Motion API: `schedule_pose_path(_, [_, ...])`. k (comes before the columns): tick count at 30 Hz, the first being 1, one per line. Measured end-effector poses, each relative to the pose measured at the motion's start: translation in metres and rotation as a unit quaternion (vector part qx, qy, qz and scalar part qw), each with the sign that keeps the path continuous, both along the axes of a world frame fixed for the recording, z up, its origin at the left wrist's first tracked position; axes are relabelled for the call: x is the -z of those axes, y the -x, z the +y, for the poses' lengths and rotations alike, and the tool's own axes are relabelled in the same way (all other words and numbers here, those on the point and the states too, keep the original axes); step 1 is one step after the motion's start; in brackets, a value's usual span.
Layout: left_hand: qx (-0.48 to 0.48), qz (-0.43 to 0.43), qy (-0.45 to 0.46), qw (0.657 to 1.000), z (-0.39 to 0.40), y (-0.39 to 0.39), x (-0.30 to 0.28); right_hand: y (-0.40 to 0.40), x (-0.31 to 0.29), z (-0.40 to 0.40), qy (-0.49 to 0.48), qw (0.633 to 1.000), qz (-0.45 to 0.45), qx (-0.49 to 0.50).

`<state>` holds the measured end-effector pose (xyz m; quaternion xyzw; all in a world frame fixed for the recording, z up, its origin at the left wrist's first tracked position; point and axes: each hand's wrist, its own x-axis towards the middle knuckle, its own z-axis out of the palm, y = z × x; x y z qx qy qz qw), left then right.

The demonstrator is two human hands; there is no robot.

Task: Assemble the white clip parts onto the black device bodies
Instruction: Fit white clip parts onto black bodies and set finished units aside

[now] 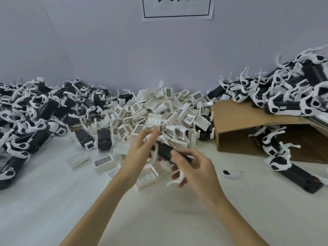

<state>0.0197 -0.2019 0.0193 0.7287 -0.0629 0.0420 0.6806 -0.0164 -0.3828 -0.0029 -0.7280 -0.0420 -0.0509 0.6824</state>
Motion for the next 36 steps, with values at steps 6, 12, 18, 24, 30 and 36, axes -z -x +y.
schedule_pose_path(6, [0.046, 0.004, -0.026, 0.999, -0.006, 0.004, 0.004, -0.012, -0.007, -0.022, -0.041, 0.991, 0.099, -0.085])
schedule_pose_path(12, [-0.027, -0.079, 0.04, 0.996, -0.007, 0.007, 0.0, -0.007, 0.009, -0.01, 0.113, 0.98, -0.153, -0.061])
schedule_pose_path(18, [-0.157, -0.06, 0.165, 0.972, -0.005, 0.004, 0.004, -0.011, 0.019, -0.011, 0.204, 0.96, -0.173, -0.088])
schedule_pose_path(24, [-0.173, -0.022, 0.191, 0.966, -0.006, 0.003, 0.004, -0.031, 0.031, -0.044, 0.447, 0.877, -0.165, 0.063])
schedule_pose_path(30, [-0.158, -0.05, 0.145, 0.975, -0.016, 0.009, 0.006, -0.035, 0.032, -0.052, 0.461, 0.876, -0.116, 0.073])
schedule_pose_path(36, [-0.131, -0.085, 0.101, 0.983, -0.023, 0.015, 0.006, -0.032, 0.018, -0.047, 0.235, 0.962, -0.078, 0.113])
